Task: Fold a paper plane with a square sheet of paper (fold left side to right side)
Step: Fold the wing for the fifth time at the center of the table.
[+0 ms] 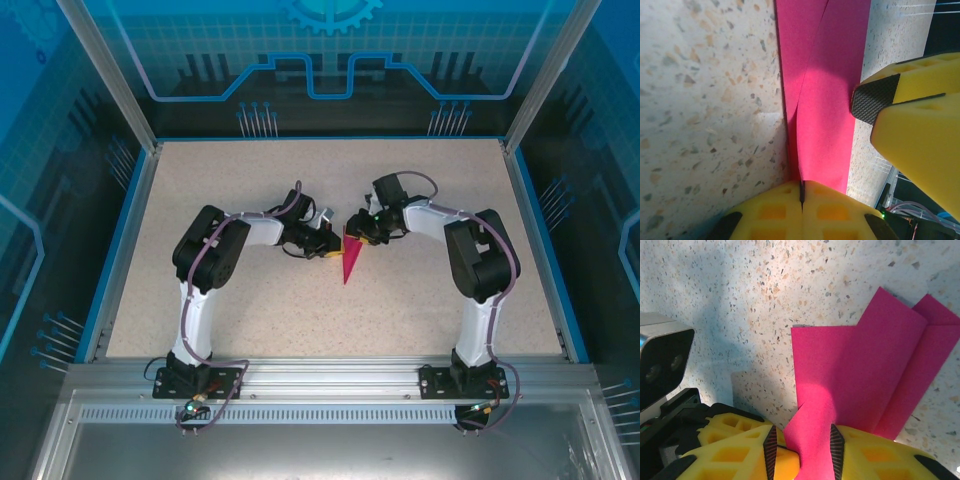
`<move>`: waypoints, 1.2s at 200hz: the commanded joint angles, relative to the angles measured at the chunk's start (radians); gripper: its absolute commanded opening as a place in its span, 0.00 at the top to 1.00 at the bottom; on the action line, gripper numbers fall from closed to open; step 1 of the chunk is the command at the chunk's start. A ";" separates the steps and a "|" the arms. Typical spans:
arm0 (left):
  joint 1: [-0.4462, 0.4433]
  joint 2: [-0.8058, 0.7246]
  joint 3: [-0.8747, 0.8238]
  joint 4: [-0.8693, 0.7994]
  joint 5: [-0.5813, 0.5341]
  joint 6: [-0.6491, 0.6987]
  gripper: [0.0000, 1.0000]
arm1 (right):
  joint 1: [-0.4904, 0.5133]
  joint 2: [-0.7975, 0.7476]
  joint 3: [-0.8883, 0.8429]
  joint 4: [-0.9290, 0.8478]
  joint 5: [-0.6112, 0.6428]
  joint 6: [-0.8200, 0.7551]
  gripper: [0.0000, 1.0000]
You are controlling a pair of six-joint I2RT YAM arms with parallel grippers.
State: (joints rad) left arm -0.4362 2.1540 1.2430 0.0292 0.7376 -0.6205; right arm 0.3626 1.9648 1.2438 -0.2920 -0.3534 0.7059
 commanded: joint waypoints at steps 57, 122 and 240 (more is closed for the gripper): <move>-0.016 0.040 0.043 -0.062 -0.023 0.057 1.00 | 0.022 -0.007 0.011 -0.041 0.020 -0.026 0.64; -0.022 0.043 0.051 -0.071 -0.026 0.063 1.00 | 0.025 -0.046 0.027 -0.030 0.022 -0.022 0.64; -0.025 0.043 0.054 -0.075 -0.024 0.065 1.00 | 0.029 0.016 0.043 -0.099 0.064 -0.043 0.65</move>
State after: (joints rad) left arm -0.4480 2.1651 1.2785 -0.0185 0.7261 -0.5781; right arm 0.3794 1.9621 1.2644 -0.3420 -0.3107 0.6830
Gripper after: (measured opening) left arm 0.042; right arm 0.354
